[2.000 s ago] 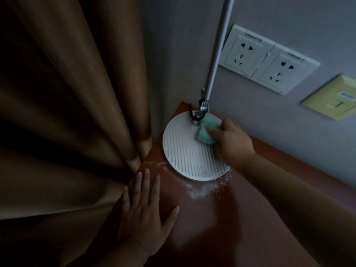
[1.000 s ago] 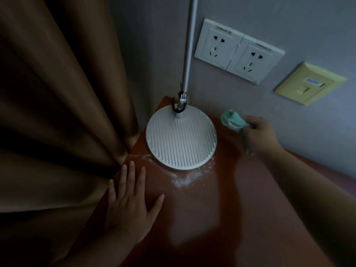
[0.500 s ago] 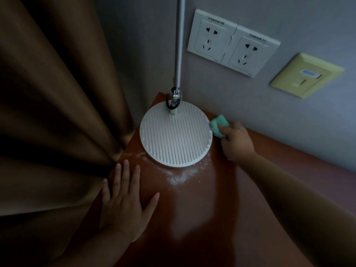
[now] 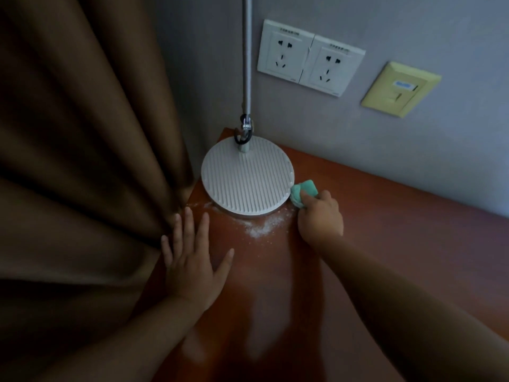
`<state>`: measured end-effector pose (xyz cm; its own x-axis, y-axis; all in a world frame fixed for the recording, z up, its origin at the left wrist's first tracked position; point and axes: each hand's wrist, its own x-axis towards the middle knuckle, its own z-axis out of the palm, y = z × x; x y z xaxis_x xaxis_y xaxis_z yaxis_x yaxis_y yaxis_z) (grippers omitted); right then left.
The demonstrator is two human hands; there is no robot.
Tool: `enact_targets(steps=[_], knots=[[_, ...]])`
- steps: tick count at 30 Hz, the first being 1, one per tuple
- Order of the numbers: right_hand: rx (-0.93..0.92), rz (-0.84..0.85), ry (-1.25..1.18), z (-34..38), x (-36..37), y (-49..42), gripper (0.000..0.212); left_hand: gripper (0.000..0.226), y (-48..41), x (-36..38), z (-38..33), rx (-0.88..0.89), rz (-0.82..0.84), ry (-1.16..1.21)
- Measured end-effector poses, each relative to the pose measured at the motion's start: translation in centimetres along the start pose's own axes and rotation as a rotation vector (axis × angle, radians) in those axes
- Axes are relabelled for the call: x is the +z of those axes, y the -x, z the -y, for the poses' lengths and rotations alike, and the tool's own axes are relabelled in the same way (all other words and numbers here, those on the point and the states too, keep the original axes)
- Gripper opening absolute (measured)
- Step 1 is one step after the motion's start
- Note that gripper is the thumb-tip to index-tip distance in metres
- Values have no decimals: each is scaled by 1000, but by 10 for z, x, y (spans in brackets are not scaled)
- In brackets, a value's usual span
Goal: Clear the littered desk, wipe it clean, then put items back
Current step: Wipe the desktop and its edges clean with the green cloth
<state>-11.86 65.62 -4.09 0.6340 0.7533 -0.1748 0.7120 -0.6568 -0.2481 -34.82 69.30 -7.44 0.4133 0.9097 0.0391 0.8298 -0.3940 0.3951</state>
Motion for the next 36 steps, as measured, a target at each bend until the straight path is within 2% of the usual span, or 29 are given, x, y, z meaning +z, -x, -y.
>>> enact_targets(steps=[3,9,15,20,22,24,32,36], knots=[[-15,-7,-27,-2,0,-1,48,69,-30,-18,-9,70,-17,15],[-126,6,-38,-13,-1,-10,48,74,-119,-25,-51,184,487,-194],[-131,35,-5,-17,1,-24,49,78,-143,-13,-58,83,672,-226],[-69,22,-241,-36,-20,-58,43,80,-172,-14,-60,65,750,-240],[-30,-70,-254,-49,-32,-80,45,80,-180,-14,-60,48,754,-241],[-7,-85,-198,-53,-41,-103,49,80,-190,-13,-61,34,741,-244],[-116,-49,-57,-11,-10,-134,50,80,-207,-16,-63,4,723,-246],[-361,4,-31,-20,-12,-95,52,81,-209,-17,-64,7,709,-238]])
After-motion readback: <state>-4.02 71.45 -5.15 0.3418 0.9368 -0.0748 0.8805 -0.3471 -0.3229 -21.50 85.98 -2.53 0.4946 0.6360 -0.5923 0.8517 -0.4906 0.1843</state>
